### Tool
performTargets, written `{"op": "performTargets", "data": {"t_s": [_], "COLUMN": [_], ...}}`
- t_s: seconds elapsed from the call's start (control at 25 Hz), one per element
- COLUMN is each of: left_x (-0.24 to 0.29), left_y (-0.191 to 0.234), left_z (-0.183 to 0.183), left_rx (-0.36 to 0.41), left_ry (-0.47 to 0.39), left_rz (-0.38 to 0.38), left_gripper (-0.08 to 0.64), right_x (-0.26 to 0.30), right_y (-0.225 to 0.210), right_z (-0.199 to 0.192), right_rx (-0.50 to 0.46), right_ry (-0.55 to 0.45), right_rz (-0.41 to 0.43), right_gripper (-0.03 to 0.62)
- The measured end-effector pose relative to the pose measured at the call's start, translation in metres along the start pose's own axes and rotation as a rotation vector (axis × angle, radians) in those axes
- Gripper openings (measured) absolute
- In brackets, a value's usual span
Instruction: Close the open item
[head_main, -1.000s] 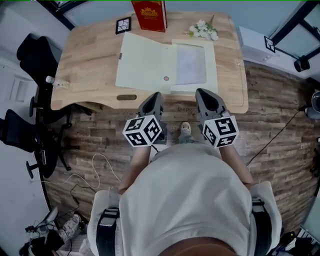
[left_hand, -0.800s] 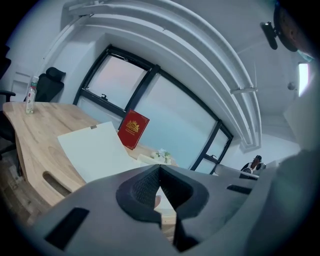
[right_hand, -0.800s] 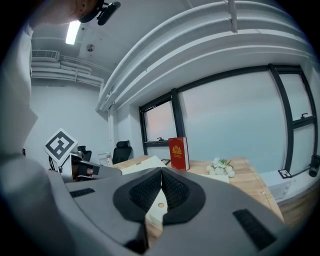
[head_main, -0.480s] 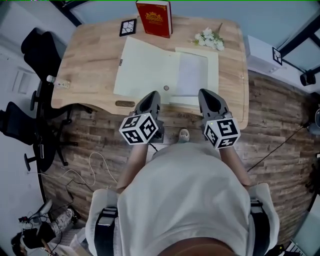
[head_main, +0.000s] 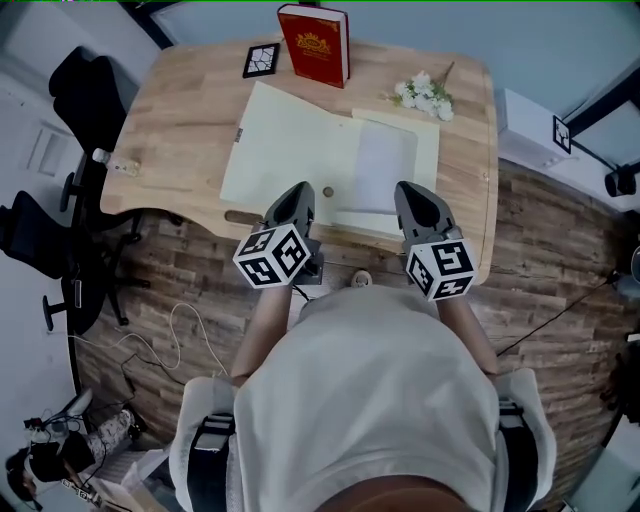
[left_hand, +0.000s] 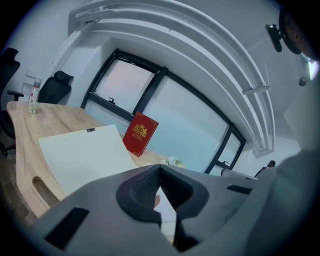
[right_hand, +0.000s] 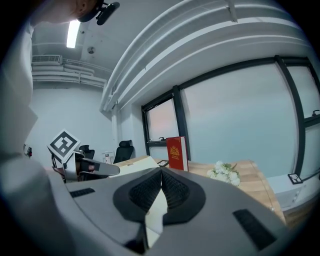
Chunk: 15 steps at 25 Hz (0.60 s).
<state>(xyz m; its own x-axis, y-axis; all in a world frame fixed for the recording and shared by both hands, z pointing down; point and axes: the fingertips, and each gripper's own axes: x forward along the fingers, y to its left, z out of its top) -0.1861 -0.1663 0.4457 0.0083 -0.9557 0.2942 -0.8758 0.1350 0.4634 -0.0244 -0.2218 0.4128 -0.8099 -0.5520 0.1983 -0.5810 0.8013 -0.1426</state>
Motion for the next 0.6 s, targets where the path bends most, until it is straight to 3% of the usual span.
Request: {"op": "performTargets", "data": {"t_s": [0.6], "left_x": [0.007], "left_y": [0.037], "left_z": [0.028], "left_rx": [0.048], "left_ry": [-0.023], "left_rz": [0.095], "left_gripper": [0.018], "right_x": [0.016], "right_y": [-0.003], "right_z": [-0.007], "right_rx": [0.009], "right_ry": [0.024], "right_rz": [0.062], "right_gripper": [0.018]}}
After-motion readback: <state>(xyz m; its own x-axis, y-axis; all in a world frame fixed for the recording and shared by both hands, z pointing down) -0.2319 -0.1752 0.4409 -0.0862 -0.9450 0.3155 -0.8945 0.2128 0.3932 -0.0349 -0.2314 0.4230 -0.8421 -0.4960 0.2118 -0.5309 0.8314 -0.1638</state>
